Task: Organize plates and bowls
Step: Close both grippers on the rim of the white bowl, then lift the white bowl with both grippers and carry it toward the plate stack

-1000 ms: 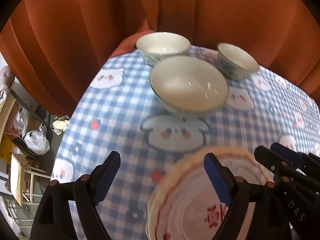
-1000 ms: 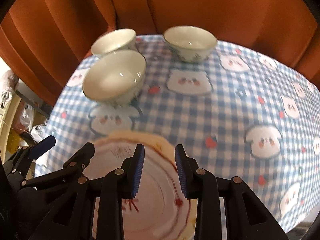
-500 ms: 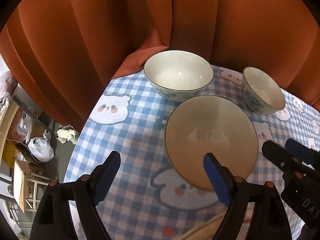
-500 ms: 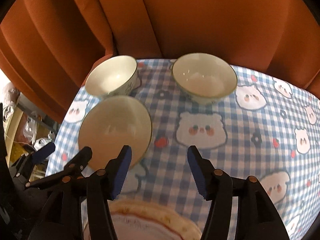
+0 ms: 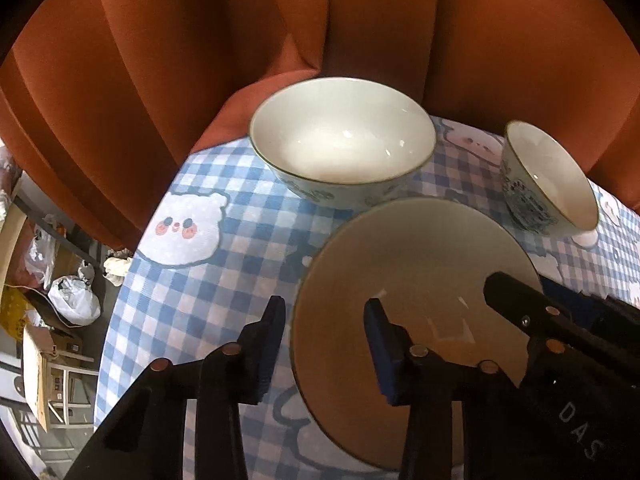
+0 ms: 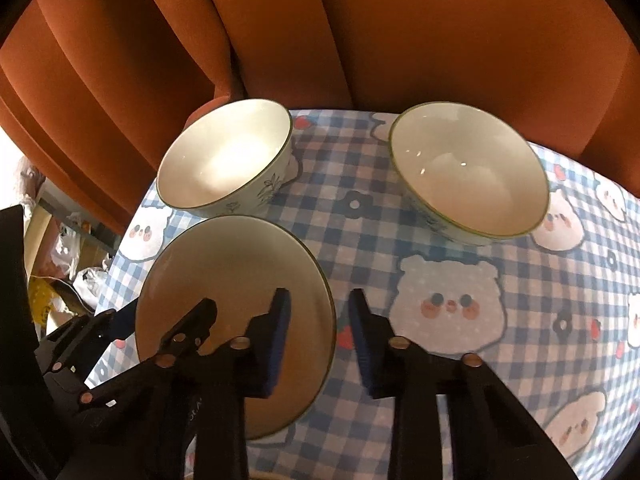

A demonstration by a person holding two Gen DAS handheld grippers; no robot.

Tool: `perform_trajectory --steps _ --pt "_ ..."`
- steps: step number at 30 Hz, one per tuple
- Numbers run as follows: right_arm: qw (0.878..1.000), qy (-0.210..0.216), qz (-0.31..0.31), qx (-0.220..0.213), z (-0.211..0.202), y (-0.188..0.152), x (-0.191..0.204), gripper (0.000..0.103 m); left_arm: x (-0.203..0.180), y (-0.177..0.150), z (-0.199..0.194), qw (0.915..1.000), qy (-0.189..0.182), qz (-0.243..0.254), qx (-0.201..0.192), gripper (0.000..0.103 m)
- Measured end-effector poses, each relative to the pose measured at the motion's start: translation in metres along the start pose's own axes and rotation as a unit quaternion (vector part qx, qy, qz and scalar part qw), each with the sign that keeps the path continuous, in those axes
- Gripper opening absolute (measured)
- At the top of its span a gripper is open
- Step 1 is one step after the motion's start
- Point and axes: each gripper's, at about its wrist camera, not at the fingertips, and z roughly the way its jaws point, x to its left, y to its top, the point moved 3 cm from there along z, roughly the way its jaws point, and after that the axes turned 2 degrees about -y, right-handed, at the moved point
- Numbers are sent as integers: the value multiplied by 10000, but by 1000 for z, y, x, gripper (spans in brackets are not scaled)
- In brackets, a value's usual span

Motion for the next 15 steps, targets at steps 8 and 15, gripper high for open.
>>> perform_trajectory --steps 8,15 --pt "9998 78 104 116 6 4 -2 17 -3 3 5 9998 -26 -67 182 29" --pt "9999 -41 50 118 3 2 0 17 -5 3 -2 9999 -9 6 132 27"
